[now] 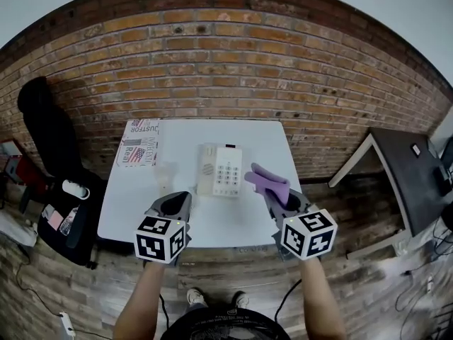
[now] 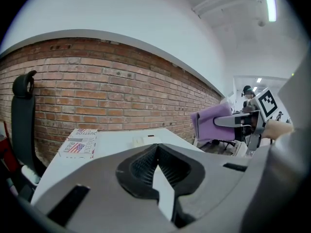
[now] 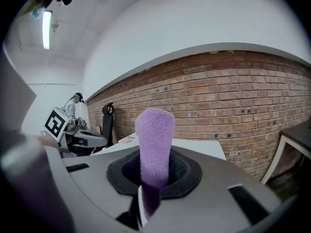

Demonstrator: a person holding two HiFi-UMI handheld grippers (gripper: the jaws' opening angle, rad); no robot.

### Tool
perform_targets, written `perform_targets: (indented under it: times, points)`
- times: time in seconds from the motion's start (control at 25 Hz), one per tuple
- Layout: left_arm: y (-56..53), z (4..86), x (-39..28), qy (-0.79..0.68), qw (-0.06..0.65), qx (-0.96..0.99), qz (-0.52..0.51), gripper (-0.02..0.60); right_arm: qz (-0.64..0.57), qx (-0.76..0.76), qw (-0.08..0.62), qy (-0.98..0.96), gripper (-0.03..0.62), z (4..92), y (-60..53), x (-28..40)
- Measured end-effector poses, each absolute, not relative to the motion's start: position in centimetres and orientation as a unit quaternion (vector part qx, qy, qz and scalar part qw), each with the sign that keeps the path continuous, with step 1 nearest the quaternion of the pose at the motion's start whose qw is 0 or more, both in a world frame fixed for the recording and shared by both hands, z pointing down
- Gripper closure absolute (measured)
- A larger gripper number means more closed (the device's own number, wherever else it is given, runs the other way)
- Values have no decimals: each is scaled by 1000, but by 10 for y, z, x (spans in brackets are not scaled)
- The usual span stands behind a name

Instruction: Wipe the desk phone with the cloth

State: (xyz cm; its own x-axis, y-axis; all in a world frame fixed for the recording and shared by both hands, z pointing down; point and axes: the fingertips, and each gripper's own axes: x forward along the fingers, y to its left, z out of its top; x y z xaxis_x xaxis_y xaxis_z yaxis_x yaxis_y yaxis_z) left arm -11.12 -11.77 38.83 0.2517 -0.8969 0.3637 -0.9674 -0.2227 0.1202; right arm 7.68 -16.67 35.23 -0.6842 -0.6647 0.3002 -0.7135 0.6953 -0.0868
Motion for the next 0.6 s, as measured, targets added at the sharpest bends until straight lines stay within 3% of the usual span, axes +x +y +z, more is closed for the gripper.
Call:
perform_targets:
  times: [0.6]
  points:
    - [-99,386,-86,-621,157,759,120,575,101,347,116,-925,549,356,-160,92]
